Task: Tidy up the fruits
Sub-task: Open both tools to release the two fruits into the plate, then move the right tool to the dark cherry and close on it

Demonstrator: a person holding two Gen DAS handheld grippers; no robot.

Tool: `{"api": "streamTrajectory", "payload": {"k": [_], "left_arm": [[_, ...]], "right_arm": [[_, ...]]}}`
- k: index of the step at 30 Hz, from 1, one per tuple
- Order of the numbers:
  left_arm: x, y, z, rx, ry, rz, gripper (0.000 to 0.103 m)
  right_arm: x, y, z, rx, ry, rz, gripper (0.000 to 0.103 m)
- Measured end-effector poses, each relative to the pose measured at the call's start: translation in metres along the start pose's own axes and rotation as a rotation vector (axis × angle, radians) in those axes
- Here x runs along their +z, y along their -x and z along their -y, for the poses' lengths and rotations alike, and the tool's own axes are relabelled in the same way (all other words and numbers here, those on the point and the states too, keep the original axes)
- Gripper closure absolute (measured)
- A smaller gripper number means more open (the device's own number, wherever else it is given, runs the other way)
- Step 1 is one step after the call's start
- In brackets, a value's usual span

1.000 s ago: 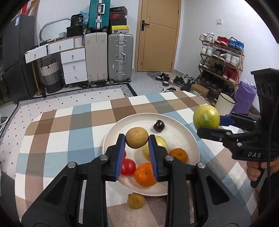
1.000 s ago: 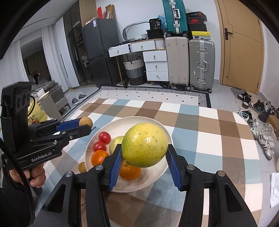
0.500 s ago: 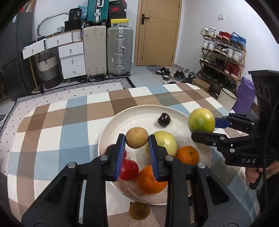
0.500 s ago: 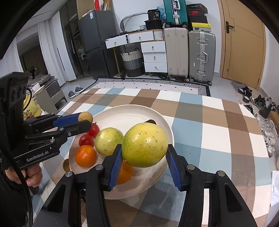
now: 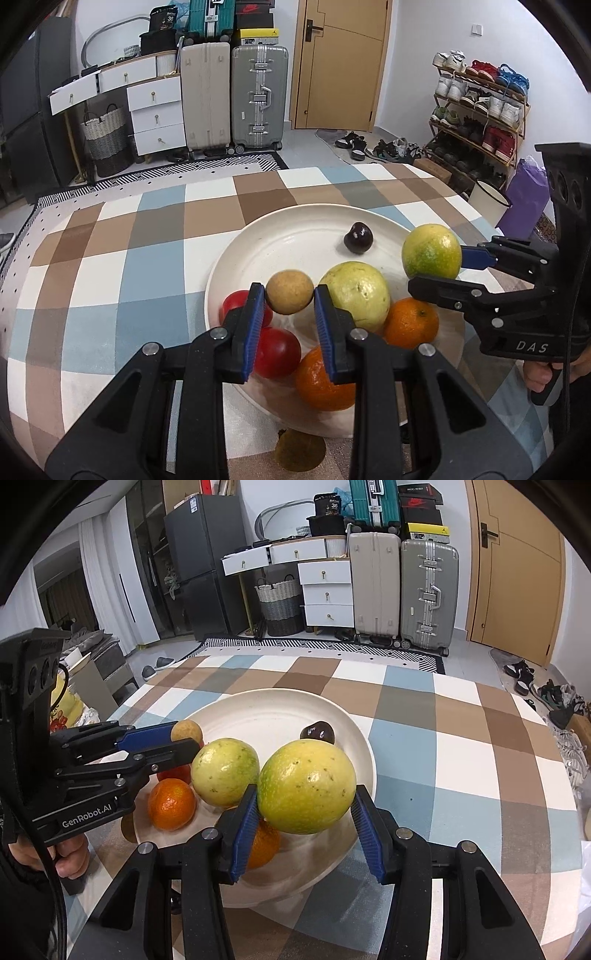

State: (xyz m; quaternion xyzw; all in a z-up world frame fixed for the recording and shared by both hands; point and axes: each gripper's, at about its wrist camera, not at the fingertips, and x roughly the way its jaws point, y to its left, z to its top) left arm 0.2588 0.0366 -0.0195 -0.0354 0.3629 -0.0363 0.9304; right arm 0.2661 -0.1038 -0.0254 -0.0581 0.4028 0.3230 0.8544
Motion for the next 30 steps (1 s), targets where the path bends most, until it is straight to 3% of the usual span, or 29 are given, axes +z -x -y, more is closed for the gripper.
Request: {"api": "streamTrajectory", "payload": {"k": [10,13,21,24,26,30], "left_arm": [[-0.001,-0.001,0.004,-0.002,-0.029,-0.015,0.077],[-0.001,0.002,0.003,0.01,-0.022,-0.019,0.067],[-0.002,0.027,-0.009,0.069,0.038,0.028,0.018],[-0.009,0.041,-0.01,0.078,0.043,0.029,0.014],[-0.014,0.051,-0.01,0.107,0.043,0.04,0.002],[-0.025,0.074,-0.013,0.115,0.053,0.064,0.0]], "right_arm": [[0.004,0.009,0.003,-0.012,-0.001,0.032,0.052],[0.006,0.012,0.006,-0.016,-0.007,0.035,0.049],[0.009,0.025,0.0,-0.01,-0.002,0.052,0.006],[0.008,0.025,-0.008,-0.043,0.018,0.033,0.002],[0.008,0.028,-0.01,-0.048,0.022,0.034,0.001],[0.002,0.039,-0.011,-0.024,-0.013,0.046,0.001]]}}
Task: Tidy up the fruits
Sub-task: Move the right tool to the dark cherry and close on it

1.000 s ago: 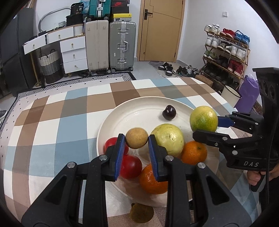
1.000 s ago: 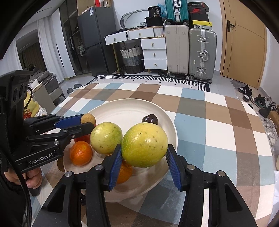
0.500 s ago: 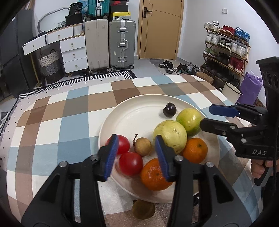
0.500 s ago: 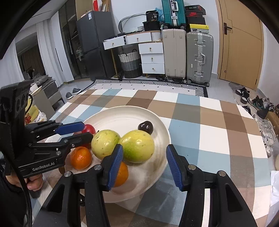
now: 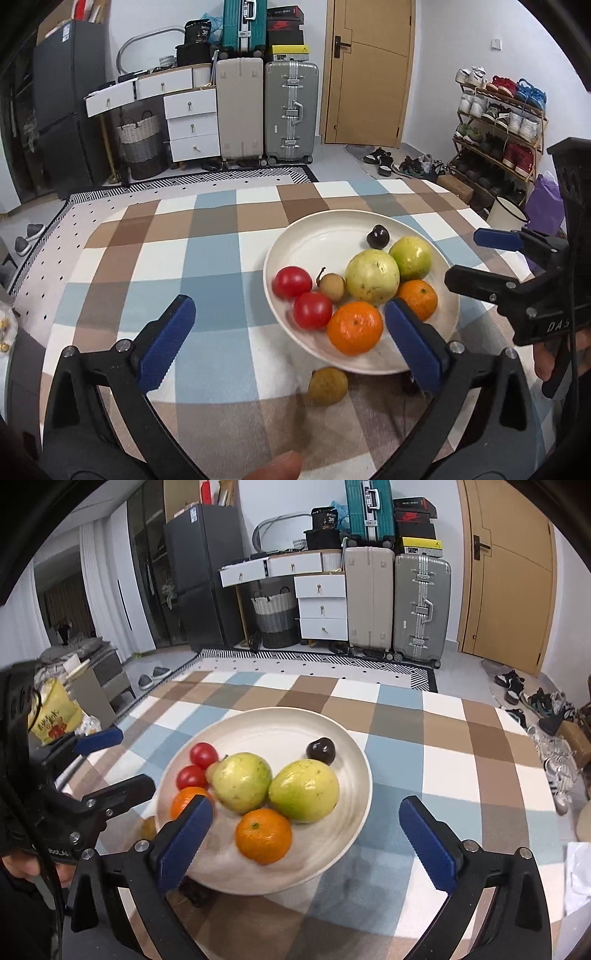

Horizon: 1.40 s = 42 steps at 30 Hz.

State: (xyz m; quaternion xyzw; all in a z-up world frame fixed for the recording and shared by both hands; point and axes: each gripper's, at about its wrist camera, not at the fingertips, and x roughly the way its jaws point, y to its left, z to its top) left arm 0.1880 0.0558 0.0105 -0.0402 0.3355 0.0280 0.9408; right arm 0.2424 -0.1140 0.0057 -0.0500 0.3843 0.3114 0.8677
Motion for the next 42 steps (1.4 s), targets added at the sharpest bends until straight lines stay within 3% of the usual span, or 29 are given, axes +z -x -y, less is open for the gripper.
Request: {"api": "streamTrajectory", "payload": {"k": [11,17,33,42], "left_arm": [[-0.032,0.036,-0.004,0.015,-0.01,-0.009,0.0],[-0.039,0.029,0.001,0.006,-0.024,-0.037,0.0],[-0.049,0.003,-0.011,0.026,0.015,-0.111,0.0],[-0.05,-0.003,-0.014,0.032,0.023,-0.122,0.0]], "right_arm": [[-0.036,0.024,-0.009,0.001,-0.069,-0.041,0.001],[-0.048,0.017,-0.026,0.046,-0.036,-0.063,0.001],[-0.061,-0.01,-0.055,0.046,0.003,-0.16,0.001],[-0.067,-0.012,-0.053,-0.085,0.088,-0.198,0.001]]}}
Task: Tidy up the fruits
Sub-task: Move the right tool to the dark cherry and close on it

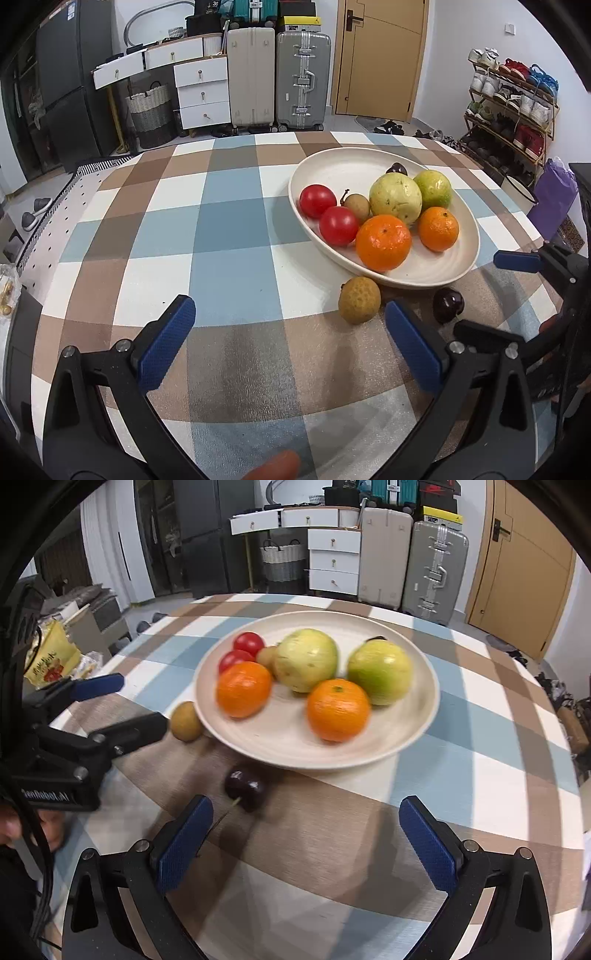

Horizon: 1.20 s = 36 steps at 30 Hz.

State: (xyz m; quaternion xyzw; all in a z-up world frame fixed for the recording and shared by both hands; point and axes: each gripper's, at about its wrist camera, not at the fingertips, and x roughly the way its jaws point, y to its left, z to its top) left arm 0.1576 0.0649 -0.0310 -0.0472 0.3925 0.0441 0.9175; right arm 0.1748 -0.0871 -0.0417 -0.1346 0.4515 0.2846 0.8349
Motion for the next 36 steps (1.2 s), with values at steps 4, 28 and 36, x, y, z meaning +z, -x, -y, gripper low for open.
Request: {"api": "streamTrajectory", "payload": {"k": [4,28,36], "left_arm": [[0.0,-0.001,0.0,-0.002,0.001,-0.002,0.0],[-0.004,-0.009,0.003,-0.036,0.002,-0.047,0.0],[-0.006,-0.013,0.002,-0.06,0.014,-0.074,0.0]], "right_arm": [[-0.003,0.003,0.02,-0.017,-0.032,-0.01,0.001],[0.001,-0.004,-0.026,0.098,0.104,0.031,0.036],[0.003,-0.005,-0.028,0.159,0.115,0.028,0.056]]}}
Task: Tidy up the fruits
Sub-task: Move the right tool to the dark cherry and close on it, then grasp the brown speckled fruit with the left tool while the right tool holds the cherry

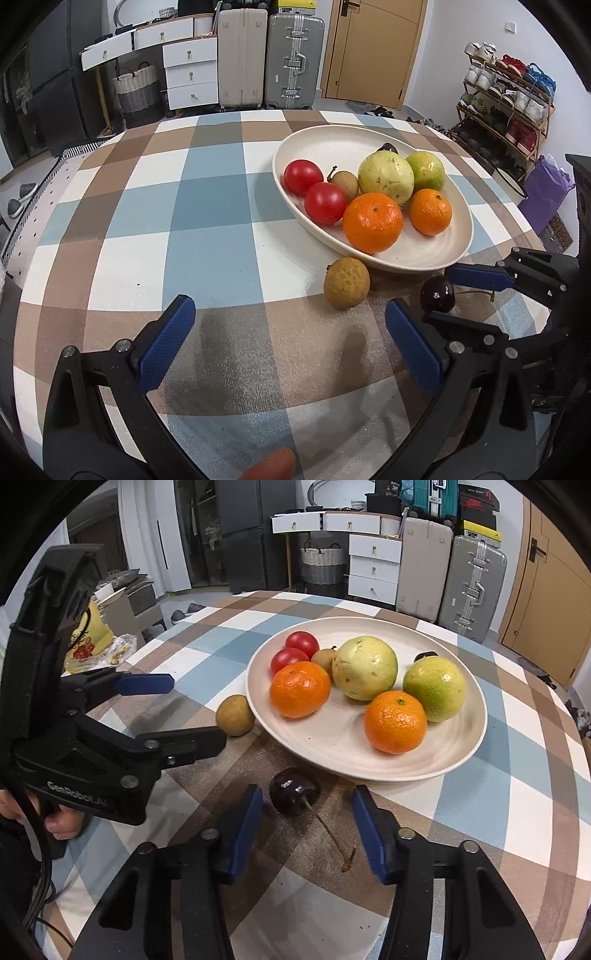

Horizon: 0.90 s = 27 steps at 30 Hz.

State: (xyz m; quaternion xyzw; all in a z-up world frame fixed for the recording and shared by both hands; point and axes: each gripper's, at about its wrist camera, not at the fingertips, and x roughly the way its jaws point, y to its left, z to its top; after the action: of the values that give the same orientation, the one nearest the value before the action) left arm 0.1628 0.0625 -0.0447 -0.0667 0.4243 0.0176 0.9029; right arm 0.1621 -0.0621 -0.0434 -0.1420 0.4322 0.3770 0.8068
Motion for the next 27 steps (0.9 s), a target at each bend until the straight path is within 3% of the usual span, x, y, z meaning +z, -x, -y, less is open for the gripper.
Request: {"api": "streamTrajectory", "payload": {"k": [7,15,21,27], "left_arm": [[-0.001,-0.001,0.002,-0.004,-0.01,-0.003,0.0],[0.0,-0.003,0.004,-0.035,-0.016,-0.012,0.007],[0.002,-0.007,0.01,-0.058,-0.041,-0.024,0.022],[0.005,-0.011,0.015,-0.065,-0.052,-0.03,0.03]], "right_arm": [[0.0,0.0,-0.006,0.006,0.027,0.002,0.076],[-0.008,0.014,-0.006,0.025,0.022,0.029,0.076],[-0.008,0.019,-0.001,0.02,0.007,0.047,0.076],[-0.009,0.019,0.0,0.017,0.002,0.048,0.076]]}}
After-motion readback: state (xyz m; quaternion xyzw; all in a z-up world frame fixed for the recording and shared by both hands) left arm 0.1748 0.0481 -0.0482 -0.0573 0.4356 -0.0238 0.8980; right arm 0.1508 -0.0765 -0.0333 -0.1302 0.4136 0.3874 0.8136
